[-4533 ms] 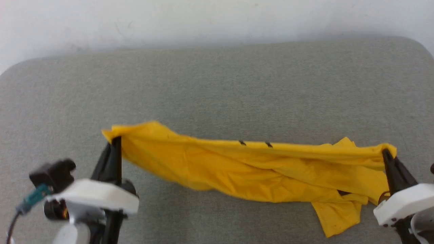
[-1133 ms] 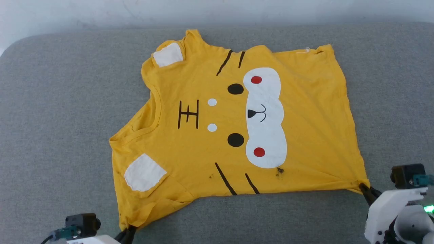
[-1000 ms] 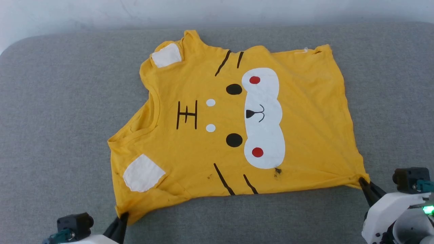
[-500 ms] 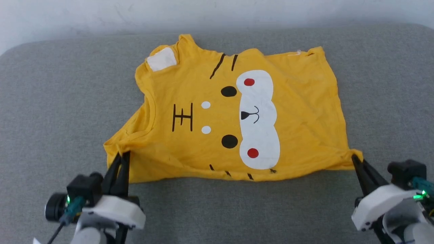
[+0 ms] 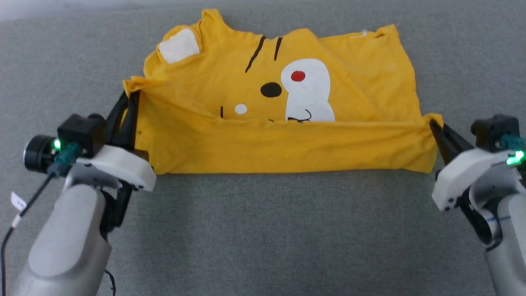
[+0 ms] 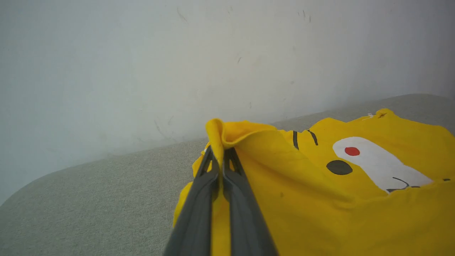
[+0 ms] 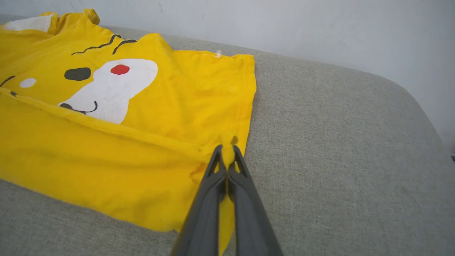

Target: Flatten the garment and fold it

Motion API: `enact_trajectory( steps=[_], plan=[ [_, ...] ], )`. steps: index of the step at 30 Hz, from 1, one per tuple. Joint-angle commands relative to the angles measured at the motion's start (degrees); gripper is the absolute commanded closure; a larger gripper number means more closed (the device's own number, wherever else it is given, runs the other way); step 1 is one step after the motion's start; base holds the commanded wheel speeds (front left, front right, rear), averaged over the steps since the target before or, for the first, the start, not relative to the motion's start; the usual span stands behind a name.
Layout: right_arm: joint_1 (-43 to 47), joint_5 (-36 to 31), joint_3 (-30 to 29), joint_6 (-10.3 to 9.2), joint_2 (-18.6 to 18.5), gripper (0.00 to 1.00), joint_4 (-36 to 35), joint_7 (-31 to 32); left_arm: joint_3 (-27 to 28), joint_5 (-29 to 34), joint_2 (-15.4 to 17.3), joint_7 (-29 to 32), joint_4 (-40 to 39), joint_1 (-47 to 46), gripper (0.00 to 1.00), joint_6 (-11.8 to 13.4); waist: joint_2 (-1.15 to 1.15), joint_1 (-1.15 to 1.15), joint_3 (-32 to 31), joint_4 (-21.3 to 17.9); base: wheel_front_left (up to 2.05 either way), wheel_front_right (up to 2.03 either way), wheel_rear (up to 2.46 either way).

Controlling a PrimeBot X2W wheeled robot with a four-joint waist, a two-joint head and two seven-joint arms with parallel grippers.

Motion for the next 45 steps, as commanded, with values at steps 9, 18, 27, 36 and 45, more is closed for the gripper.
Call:
enact_trajectory(
  steps=[9,18,27,36,45],
  plan=[
    [-10.88,2.17,4.28,-0.12,-2.51,1.00,6.09,5.50,-1.00,-1.19,1.77,7.34,10.27,-8.36,1.00,-3.25,0.00,-0.01,7.20,-1.23,0.00,0.00,0.00],
    [-17.98,8.38,7.33,-0.12,-4.18,1.00,12.74,17.69,-3.34,-5.90,0.76,20.79,13.93,-8.81,1.00,-6.49,0.00,-0.01,8.80,-0.50,0.00,0.00,0.00],
    [-16.85,11.57,2.54,-0.12,-2.07,0.00,12.53,21.82,-0.75,-8.42,-0.20,20.45,9.06,-6.25,0.00,-2.98,0.00,-0.01,5.79,0.42,0.00,0.00,0.00],
    [-6.54,9.77,-3.02,-0.12,2.62,0.00,3.99,6.25,3.53,-4.44,-1.33,2.46,0.66,3.57,0.00,5.79,0.00,-0.01,0.62,-0.01,0.00,0.00,0.00],
    [4.19,4.30,-6.01,-0.12,9.24,0.00,-3.63,-10.74,6.50,-6.92,-2.55,3.80,-2.33,12.10,0.00,11.36,0.00,-0.01,-1.63,-1.54,0.00,0.00,0.00]
  ],
)
